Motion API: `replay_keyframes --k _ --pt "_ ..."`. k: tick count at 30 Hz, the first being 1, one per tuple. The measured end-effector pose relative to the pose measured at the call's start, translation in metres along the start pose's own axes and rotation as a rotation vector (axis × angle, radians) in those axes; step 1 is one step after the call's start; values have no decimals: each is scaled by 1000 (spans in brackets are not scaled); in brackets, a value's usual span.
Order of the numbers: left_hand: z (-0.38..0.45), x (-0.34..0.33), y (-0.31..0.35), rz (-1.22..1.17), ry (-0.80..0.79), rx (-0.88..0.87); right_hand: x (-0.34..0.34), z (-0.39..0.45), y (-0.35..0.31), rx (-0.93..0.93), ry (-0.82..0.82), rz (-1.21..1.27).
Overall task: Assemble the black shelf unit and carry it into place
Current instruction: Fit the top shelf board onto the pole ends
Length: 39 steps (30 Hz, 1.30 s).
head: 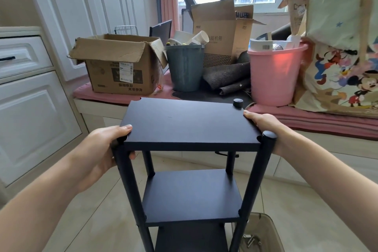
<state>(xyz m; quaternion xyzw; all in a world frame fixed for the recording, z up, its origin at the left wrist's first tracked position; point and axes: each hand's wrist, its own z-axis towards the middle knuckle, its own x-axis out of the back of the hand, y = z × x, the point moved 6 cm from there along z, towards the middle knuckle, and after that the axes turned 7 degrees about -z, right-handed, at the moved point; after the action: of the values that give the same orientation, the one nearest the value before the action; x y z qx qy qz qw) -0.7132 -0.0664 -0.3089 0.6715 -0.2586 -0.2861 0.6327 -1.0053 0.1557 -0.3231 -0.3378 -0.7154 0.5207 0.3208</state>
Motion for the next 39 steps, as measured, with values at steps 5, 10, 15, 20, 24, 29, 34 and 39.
replay_keyframes --k 5,10,15,20,24,29,34,39 --pt "2 -5 -7 -85 12 97 8 2 1 19 23 -65" --pt "-3 -7 -7 -130 -27 160 8 4 1 31 38 -114" --pt "-4 -6 -7 -183 -49 185 6 5 0 47 57 -145" --pt "-5 -5 -12 -258 -34 242 5 2 -1 55 62 -166" --pt "-6 -8 -12 -363 -48 268 6 2 -1 59 55 -169" --pt "-5 -7 -16 -445 -32 237 4 3 2 46 19 -140" --pt "-6 -9 -19 -400 -12 136 -3 3 7 2 -67 -29" --pt "-5 -10 -18 -392 -18 126 -8 3 11 -20 -163 22"
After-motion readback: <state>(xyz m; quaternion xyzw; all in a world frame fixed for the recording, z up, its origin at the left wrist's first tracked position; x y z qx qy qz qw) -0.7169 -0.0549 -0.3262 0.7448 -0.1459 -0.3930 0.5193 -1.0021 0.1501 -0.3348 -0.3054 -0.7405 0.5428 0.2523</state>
